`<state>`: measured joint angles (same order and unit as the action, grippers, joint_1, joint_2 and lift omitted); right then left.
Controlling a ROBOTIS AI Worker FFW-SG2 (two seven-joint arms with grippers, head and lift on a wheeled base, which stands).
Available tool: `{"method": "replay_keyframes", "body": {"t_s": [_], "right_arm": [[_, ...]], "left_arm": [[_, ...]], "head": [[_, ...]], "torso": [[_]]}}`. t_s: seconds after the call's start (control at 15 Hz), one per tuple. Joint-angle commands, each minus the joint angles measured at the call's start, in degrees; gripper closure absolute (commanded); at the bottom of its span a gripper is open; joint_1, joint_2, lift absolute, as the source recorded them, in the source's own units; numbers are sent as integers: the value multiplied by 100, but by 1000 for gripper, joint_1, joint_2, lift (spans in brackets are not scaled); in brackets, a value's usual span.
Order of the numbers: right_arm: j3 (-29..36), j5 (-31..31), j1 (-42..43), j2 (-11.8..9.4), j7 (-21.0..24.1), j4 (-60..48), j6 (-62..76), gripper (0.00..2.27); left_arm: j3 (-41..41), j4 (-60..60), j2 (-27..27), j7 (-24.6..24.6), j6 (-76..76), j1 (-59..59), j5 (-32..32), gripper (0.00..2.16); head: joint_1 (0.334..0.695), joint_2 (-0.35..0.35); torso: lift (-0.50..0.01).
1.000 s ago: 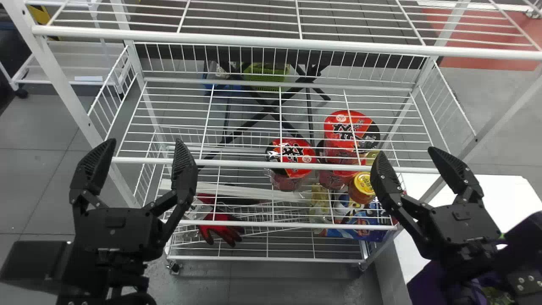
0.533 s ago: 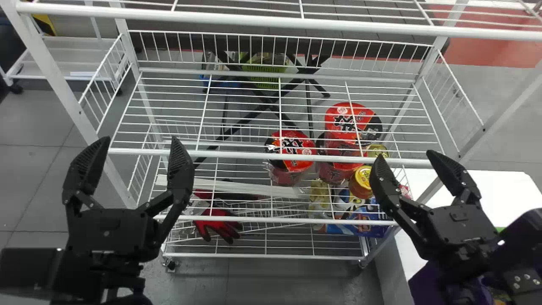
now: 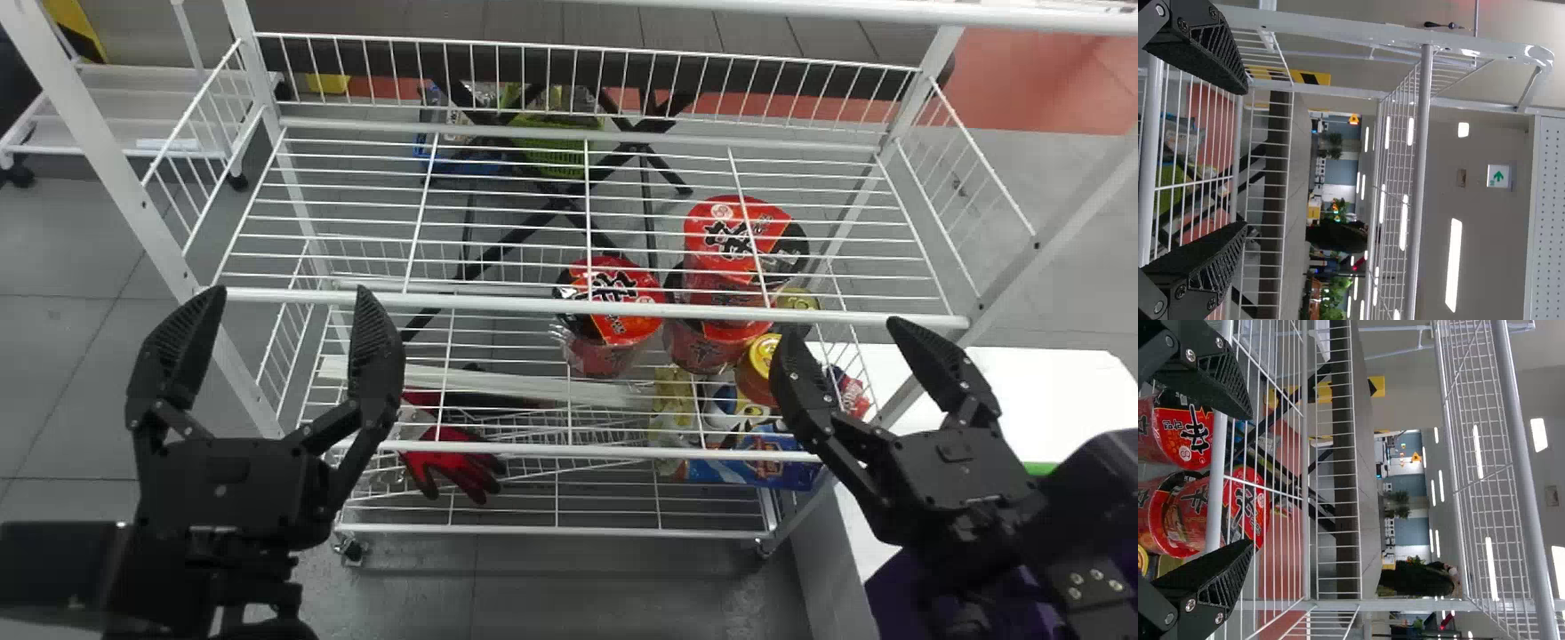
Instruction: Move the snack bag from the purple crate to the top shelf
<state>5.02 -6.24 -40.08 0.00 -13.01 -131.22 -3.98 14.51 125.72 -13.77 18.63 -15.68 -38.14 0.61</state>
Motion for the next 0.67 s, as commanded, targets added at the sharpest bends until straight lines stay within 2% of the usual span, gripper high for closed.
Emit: {"method": "replay_keyframes", "body": {"t_s": [0.0,0.6], "right_arm": [[17,0,44,5,0,0,-161,167],[52,9,123,5,0,9,-161,167]], "left_arm": [[0,14,-11,18,0,0,-9,110],[0,14,-3,53,-70,26,-26,110]], "head": [[695,-72],[695,-75]], "torso": [[-418],[-454]]}}
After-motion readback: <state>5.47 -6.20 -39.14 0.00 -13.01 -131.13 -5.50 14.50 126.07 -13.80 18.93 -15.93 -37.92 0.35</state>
